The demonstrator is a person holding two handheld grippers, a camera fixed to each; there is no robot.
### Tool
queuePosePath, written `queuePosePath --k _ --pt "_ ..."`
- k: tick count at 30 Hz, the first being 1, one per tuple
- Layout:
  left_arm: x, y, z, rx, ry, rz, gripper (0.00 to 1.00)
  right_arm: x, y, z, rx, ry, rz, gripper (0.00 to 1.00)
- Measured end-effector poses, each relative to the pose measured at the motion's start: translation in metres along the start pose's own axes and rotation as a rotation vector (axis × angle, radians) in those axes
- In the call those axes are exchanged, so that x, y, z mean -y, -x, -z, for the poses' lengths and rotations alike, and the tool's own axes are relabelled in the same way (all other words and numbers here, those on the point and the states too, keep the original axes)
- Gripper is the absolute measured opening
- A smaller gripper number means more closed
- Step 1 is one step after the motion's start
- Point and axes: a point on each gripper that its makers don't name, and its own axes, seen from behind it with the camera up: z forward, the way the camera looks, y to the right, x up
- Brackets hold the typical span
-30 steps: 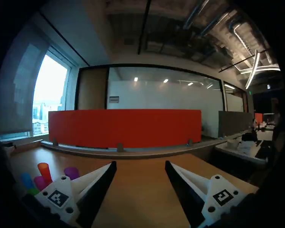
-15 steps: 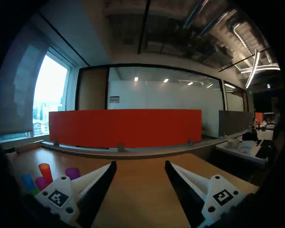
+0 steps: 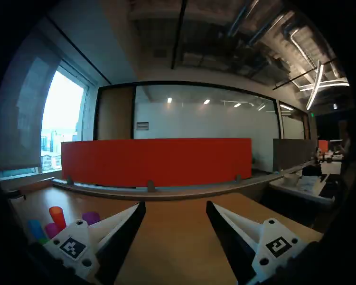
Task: Pour water
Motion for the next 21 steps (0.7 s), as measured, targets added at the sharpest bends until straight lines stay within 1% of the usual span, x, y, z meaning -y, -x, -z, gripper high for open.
queuePosePath --k 9,15,21 --pt "-0.002 0.008 -0.002 0.01 0.003 0.012 0.89 0.002 -0.004 0.0 -0.003 -0.004 0.004 0.99" --pt "-0.005 0.01 -0.002 0.02 0.009 0.002 0.88 0.001 -0.006 0.001 -0.008 -0.002 0.004 0.99" --pt "-0.005 0.012 -0.003 0.032 0.006 0.001 0.89 0.001 -0.009 0.001 -0.012 -0.004 0.004 0.99"
